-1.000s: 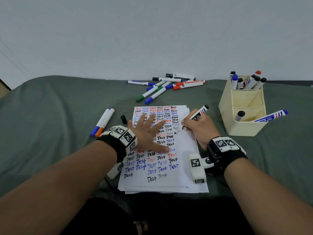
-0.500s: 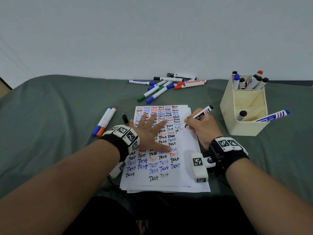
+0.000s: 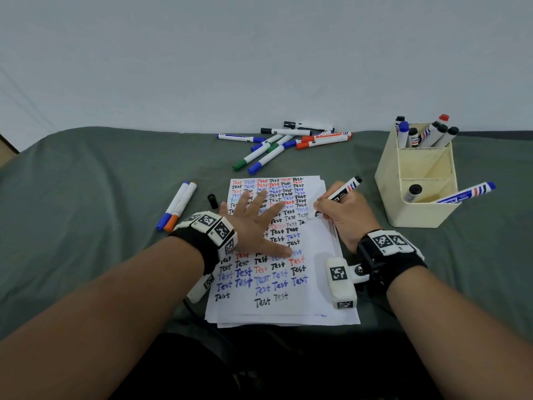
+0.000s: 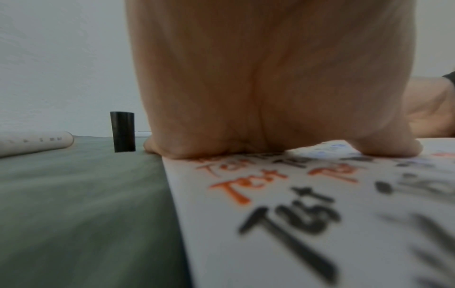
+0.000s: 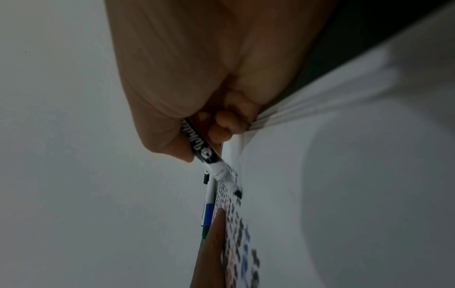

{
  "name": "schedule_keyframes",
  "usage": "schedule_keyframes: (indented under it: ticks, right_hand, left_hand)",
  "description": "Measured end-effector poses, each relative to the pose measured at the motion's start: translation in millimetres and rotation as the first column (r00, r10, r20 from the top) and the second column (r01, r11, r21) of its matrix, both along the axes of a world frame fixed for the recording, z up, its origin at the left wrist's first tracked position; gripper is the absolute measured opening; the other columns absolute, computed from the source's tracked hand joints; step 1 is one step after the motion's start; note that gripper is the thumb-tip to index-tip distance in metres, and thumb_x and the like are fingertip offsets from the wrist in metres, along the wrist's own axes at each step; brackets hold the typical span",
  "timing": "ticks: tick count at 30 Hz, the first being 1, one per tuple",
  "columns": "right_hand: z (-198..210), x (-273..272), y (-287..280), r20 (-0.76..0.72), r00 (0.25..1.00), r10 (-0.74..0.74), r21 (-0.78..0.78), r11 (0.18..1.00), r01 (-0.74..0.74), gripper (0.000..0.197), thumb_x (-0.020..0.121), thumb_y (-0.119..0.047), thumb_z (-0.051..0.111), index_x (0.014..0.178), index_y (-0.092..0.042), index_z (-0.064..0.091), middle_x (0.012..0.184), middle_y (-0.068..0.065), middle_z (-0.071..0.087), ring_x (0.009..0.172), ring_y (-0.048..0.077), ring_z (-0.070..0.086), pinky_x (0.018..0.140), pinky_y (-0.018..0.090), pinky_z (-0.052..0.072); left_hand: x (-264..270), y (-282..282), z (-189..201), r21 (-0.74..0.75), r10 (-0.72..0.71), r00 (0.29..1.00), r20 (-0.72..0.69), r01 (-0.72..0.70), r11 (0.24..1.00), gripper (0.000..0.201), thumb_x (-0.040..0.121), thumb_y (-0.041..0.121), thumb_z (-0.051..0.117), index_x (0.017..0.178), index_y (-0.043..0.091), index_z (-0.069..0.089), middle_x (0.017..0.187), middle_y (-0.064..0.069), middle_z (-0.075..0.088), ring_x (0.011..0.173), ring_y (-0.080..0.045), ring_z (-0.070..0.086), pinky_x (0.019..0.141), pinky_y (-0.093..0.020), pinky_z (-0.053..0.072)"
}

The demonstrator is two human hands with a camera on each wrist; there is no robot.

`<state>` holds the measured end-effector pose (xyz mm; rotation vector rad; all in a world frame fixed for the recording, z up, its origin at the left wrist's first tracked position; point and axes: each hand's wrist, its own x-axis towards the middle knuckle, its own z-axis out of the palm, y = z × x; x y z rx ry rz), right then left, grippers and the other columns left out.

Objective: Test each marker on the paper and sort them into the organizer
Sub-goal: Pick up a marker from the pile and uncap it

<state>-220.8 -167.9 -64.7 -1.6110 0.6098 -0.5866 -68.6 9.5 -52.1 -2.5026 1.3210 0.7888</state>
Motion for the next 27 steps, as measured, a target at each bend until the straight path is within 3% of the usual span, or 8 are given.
schedule_keyframes:
  ticks: [4, 9, 15, 21, 27]
  right_hand:
    - [-2.2, 1.3, -0.4, 0.019, 0.999, -0.033, 0.030, 0.999, 0.032, 0.018, 0.082, 0.001, 0.069, 0.073, -0.010, 0.057, 0.056, -0.001, 0.055, 0.051, 0.011, 0.046, 0.049, 0.019, 0.040]
    - [-4.6, 0.8, -1.0, 0.050, 0.998, -0.047, 0.031, 0.999, 0.045, 0.025, 0.081, -0.003, 0.069, 0.068, -0.018, 0.055, 0.056, -0.002, 0.056, 0.052, 0.010, 0.047, 0.050, 0.020, 0.042]
    - [-4.5, 1.9, -1.3, 0.032, 0.999, -0.037, 0.055, 0.998, 0.035, 0.019, 0.071, -0.013, 0.069, 0.063, -0.023, 0.055, 0.057, 0.000, 0.053, 0.054, 0.014, 0.044, 0.055, 0.028, 0.039]
    - [-4.5, 0.6, -1.5, 0.029, 0.999, -0.036, 0.070, 0.997, 0.034, 0.022, 0.069, -0.014, 0.069, 0.059, -0.025, 0.052, 0.053, -0.003, 0.049, 0.051, 0.013, 0.041, 0.049, 0.026, 0.037]
    - [-6.8, 1.6, -3.3, 0.057, 0.995, -0.079, 0.069, 0.995, 0.075, 0.019, 0.070, -0.017, 0.068, 0.059, -0.027, 0.056, 0.053, -0.005, 0.052, 0.051, 0.012, 0.044, 0.053, 0.027, 0.040]
  left_hand:
    - [0.6, -0.1, -0.6, -0.005, 0.001, 1.000, -0.002, -0.001, 1.000, 0.122, 0.039, 0.112, 0.033, 0.132, 0.067, -0.032, 0.154, 0.019, -0.041, 0.145, -0.023, -0.038, 0.110, -0.071, -0.015]
    - [0.3, 0.8, -0.3, -0.007, 0.002, 1.000, -0.008, -0.002, 1.000, 0.120, 0.040, 0.112, 0.033, 0.130, 0.068, -0.033, 0.154, 0.019, -0.042, 0.145, -0.024, -0.038, 0.110, -0.071, -0.016]
    - [-1.9, 1.4, 3.7, 0.004, -0.005, 1.000, -0.009, 0.005, 1.000, 0.121, 0.042, 0.111, 0.033, 0.134, 0.065, -0.031, 0.155, 0.017, -0.042, 0.145, -0.025, -0.037, 0.111, -0.072, -0.014]
    - [-3.6, 1.2, 5.9, 0.013, -0.002, 1.000, -0.011, 0.002, 1.000, 0.122, 0.044, 0.110, 0.034, 0.137, 0.063, -0.030, 0.155, 0.017, -0.042, 0.145, -0.024, -0.037, 0.112, -0.072, -0.014]
    - [-3.1, 1.6, 5.1, 0.010, 0.000, 1.000, -0.011, 0.000, 1.000, 0.123, 0.043, 0.110, 0.034, 0.137, 0.063, -0.030, 0.154, 0.018, -0.042, 0.145, -0.024, -0.038, 0.111, -0.072, -0.015]
